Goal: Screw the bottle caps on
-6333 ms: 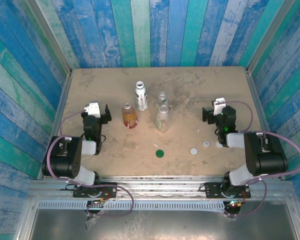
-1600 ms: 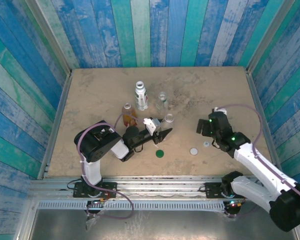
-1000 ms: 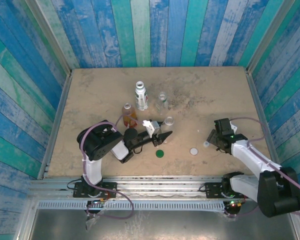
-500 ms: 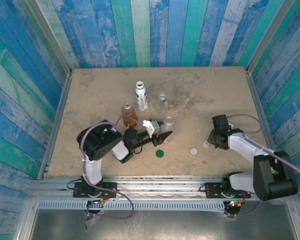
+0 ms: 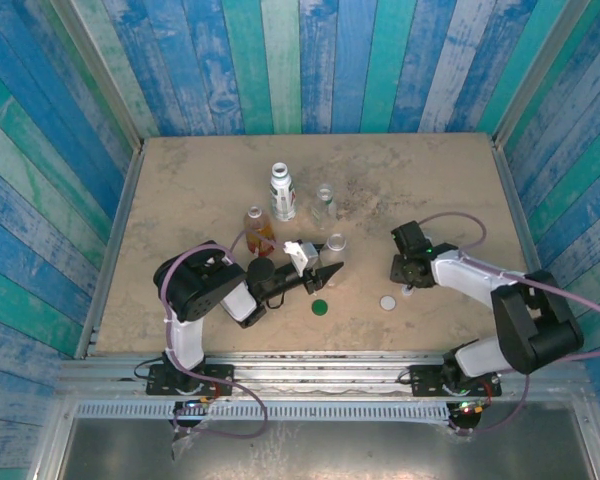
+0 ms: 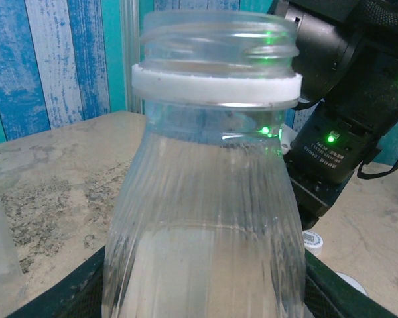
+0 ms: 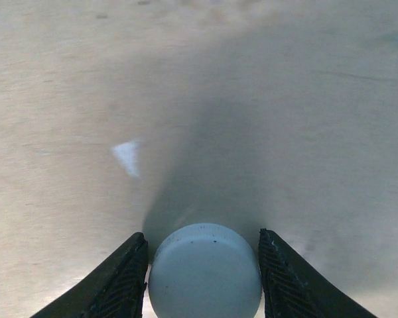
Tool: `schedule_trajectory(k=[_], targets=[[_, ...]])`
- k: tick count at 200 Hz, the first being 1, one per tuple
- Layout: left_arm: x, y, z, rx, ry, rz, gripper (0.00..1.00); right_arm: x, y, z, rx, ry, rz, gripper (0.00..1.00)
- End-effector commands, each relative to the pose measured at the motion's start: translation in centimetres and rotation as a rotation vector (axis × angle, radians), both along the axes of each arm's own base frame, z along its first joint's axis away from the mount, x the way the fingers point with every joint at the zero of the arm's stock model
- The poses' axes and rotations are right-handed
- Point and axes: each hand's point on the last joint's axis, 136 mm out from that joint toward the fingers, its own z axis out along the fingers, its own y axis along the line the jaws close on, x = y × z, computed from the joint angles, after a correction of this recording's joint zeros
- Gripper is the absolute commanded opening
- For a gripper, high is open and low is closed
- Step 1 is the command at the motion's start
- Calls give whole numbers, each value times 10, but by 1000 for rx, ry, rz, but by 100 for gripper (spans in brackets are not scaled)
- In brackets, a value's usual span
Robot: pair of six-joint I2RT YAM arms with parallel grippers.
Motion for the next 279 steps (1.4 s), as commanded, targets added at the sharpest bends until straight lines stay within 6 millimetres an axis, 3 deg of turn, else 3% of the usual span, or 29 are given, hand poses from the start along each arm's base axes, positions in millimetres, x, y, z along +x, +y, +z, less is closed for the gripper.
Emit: schedule_trajectory(k=[1, 39, 65, 104, 128, 190, 279], targets=[[-4, 7, -7, 23, 0, 17, 54, 7, 23, 5, 23, -19, 44, 50], [-2, 5, -6, 25, 7, 15, 59, 19, 31, 28, 31, -117, 96, 65], [0, 4, -5, 26, 8, 19, 65, 18, 23, 44, 12, -199, 102, 78], [1, 1, -3, 19, 15, 9, 72, 9, 14, 57, 1, -267, 133, 82], [3, 1, -2, 15, 21, 17, 79, 4, 13, 57, 6, -274, 154, 83], [2, -2, 8, -1, 23, 2, 77, -8, 13, 42, 4, -240, 211, 84], [2, -4, 26, -19, 1, -4, 74, -8, 18, 28, 15, -213, 224, 85]])
